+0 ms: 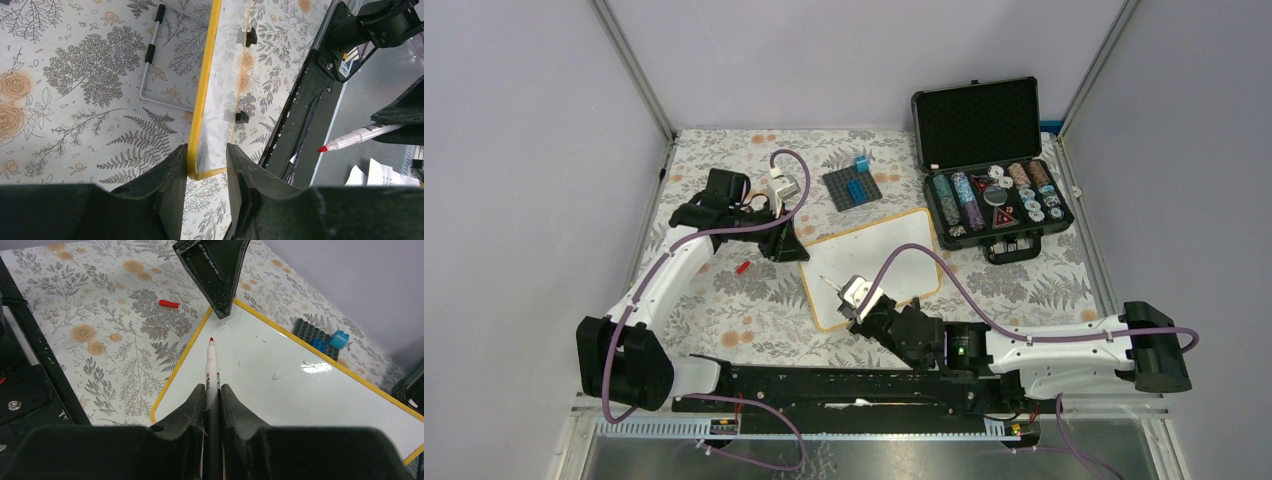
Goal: Write a sentence on the whiteboard
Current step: Hold the whiteboard marker at the Whiteboard stand.
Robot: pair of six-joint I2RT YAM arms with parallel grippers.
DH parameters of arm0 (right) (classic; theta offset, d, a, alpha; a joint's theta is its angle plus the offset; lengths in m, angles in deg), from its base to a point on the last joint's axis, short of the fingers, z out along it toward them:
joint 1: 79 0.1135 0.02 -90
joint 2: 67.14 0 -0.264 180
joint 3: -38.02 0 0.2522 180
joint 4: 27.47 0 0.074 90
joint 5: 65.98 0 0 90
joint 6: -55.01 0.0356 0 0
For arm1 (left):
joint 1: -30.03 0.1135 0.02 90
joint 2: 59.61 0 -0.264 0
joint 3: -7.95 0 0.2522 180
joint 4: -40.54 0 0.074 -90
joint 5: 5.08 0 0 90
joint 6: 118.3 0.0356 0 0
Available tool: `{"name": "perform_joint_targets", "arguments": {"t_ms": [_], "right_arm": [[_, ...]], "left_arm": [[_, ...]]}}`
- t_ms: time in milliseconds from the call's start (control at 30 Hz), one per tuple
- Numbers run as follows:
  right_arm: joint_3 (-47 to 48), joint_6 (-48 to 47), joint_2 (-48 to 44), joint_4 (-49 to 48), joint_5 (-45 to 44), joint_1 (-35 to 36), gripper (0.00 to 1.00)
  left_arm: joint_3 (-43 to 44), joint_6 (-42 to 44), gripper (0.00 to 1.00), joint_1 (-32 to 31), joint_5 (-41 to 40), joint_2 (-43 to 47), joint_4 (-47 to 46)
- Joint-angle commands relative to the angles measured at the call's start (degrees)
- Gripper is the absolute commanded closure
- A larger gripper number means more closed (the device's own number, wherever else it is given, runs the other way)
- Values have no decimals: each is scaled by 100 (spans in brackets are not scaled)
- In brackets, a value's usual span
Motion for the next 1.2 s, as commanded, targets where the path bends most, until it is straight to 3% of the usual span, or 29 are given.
{"name": "perform_joint_targets", "arguments": {"t_ms": [0, 500, 900, 1167], "right_arm": [[93, -226, 166, -569, -113, 32, 100], [404, -520, 726, -707, -258, 15, 100], [560, -44, 628, -360, 281, -471, 100], [632, -90, 782, -342, 515, -569, 100]], "left_arm": [[4, 81, 67, -38, -48, 78, -169], [16, 56, 77, -38, -163, 144, -170], [51, 12, 74, -30, -356, 359, -160], [126, 82, 87, -21, -203, 224, -58]]}}
